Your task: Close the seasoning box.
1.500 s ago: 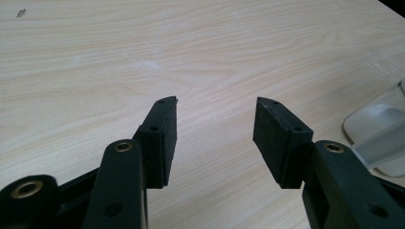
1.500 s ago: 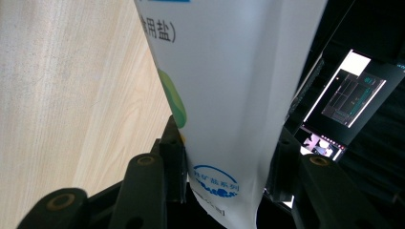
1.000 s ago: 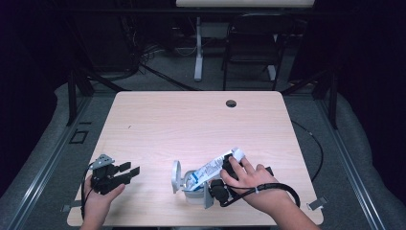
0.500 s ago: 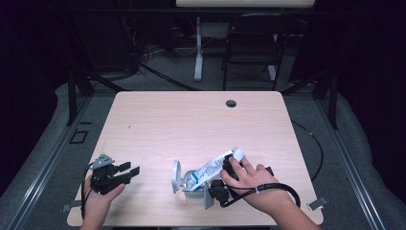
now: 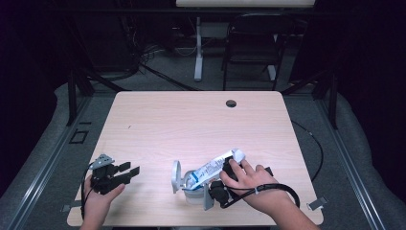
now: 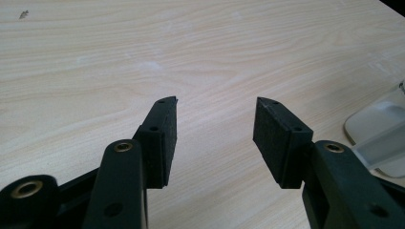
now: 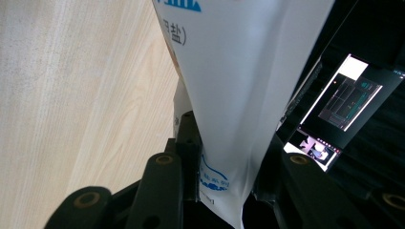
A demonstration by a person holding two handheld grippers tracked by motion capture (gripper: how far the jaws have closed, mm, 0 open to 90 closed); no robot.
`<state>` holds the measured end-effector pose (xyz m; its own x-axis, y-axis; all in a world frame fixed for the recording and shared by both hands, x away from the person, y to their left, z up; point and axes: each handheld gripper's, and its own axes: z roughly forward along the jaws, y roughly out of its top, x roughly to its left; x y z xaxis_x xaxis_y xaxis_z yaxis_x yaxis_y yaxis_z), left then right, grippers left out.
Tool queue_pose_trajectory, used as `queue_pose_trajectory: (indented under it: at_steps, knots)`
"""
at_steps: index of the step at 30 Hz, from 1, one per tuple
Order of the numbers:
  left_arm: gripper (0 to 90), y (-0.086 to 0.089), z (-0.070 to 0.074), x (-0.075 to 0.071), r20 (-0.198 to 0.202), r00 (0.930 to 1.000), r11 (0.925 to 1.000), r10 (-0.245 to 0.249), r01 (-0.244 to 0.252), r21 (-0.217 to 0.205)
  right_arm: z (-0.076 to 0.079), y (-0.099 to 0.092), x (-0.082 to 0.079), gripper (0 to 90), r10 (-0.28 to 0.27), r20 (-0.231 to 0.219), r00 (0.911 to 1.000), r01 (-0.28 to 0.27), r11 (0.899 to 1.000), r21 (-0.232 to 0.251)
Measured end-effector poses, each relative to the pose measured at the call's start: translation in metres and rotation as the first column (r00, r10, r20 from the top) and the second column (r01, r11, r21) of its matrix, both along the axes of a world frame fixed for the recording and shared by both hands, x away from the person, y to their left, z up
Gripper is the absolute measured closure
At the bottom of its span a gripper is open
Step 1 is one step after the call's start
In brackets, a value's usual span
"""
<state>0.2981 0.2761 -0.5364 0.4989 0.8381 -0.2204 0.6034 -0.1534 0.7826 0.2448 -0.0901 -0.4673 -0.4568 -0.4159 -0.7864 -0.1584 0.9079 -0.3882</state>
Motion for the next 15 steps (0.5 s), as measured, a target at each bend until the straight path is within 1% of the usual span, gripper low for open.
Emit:
queue_pose_trajectory:
  at_steps: [1, 4, 5, 6, 7, 10, 11, 13, 15]
  knots:
    - [51.0, 0.0002, -0.0001, 0.0000, 0.000, 1.0000, 1.0000, 0.001, -0.001, -0.001, -0.0001, -0.0006, 0.0000, 71.3, 0.006, -0.003, 1.0000, -0.006, 1.000, 0.006]
    - [51.0, 0.0003, 0.0000, -0.0001, -0.001, 1.0000, 1.0000, 0.004, -0.004, -0.001, -0.0003, -0.0007, -0.0005, 72.1, 0.011, 0.002, 0.9999, -0.011, 1.000, 0.001]
    - [51.0, 0.0004, 0.0000, 0.0000, -0.001, 1.0000, 1.0000, 0.004, -0.004, -0.001, 0.0009, 0.0005, -0.0015, 74.1, 0.011, 0.009, 0.9999, -0.011, 1.000, -0.018]
    - [51.0, 0.0004, 0.0000, 0.0000, -0.001, 1.0000, 1.0000, 0.004, -0.004, -0.001, 0.0009, 0.0005, -0.0015, 74.1, 0.011, 0.009, 0.9999, -0.011, 1.000, -0.018]
    - [51.0, 0.0004, 0.0000, 0.0000, -0.001, 1.0000, 1.0000, 0.004, -0.004, 0.000, 0.0002, -0.0001, -0.0010, 74.5, 0.021, 0.006, 0.9998, -0.020, 1.000, -0.006]
    - [51.0, 0.0003, -0.0001, 0.0001, -0.002, 1.0000, 1.0000, 0.003, -0.003, 0.000, 0.0012, 0.0001, -0.0017, 75.3, 0.018, 0.006, 0.9998, -0.018, 1.000, -0.007]
    - [51.0, 0.0004, -0.0001, 0.0000, -0.001, 1.0000, 1.0000, 0.004, -0.004, 0.000, 0.0020, 0.0004, -0.0022, 75.7, 0.017, 0.010, 0.9998, -0.017, 1.000, -0.018]
    - [51.0, 0.0005, -0.0003, 0.0001, 0.000, 1.0000, 1.0000, 0.004, -0.004, -0.002, 0.0025, 0.0006, -0.0025, 76.2, 0.017, 0.010, 0.9998, -0.017, 1.000, -0.022]
    - [51.0, 0.0006, -0.0003, 0.0001, 0.000, 1.0000, 1.0000, 0.004, -0.004, -0.003, 0.0027, 0.0003, -0.0025, 76.6, 0.019, 0.007, 0.9998, -0.019, 1.000, -0.017]
